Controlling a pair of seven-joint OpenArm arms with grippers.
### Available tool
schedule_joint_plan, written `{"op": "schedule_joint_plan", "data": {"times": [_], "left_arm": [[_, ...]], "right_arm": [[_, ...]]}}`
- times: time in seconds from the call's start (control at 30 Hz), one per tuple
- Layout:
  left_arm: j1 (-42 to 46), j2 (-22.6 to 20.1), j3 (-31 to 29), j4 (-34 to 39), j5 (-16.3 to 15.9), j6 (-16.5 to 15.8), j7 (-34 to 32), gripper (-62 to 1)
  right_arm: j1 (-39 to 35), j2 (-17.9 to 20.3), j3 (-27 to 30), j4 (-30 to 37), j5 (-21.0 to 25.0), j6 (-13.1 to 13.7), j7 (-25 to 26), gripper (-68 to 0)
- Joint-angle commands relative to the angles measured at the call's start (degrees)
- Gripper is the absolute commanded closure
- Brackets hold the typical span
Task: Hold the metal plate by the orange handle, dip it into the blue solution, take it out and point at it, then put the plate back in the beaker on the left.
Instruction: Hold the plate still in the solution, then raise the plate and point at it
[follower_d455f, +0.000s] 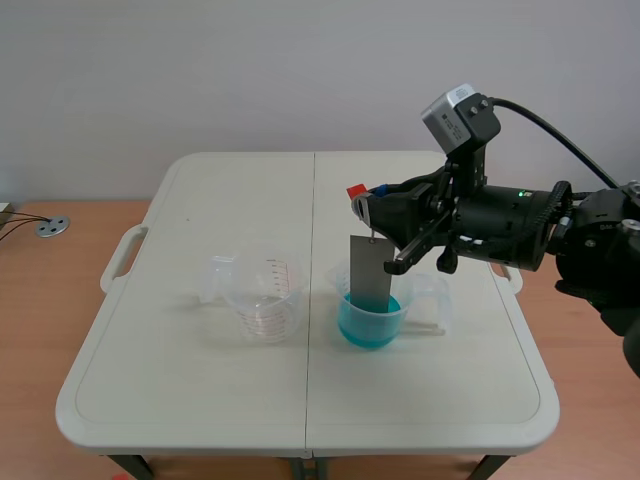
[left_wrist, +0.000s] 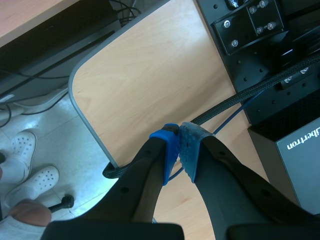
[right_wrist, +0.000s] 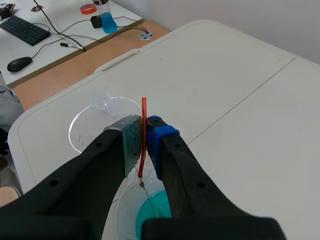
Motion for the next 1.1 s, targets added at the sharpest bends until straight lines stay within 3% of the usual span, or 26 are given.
{"op": "schedule_joint_plan", "data": {"times": [0.0, 0.43, 0.7, 1.07], "left_arm": [[0.6, 0.3, 0.0, 0.5, -0.3, -0.4, -0.6, -2.8], [0.6, 0.3, 0.0, 0.5, -0.3, -0.4, -0.1, -2.8], [0.6, 0.3, 0.0, 0.5, -0.3, -0.5, 0.0, -2.8], [0.5, 0.3, 0.0, 0.5, -0.3, -0.5, -0.2, -2.8]], "right_arm": [[0.7, 0.5, 0.3, 0.6, 0.2, 0.5, 0.6, -1.1], [0.7, 0.9, 1.0, 2.0, 0.3, 0.5, 0.6, -1.1], [-0.6, 2.6, 1.2, 7.2, 0.9, 0.5, 0.6, -1.1], [-4.7, 2.7, 6.3, 15.2, 0.9, 0.5, 0.1, -1.1]]}}
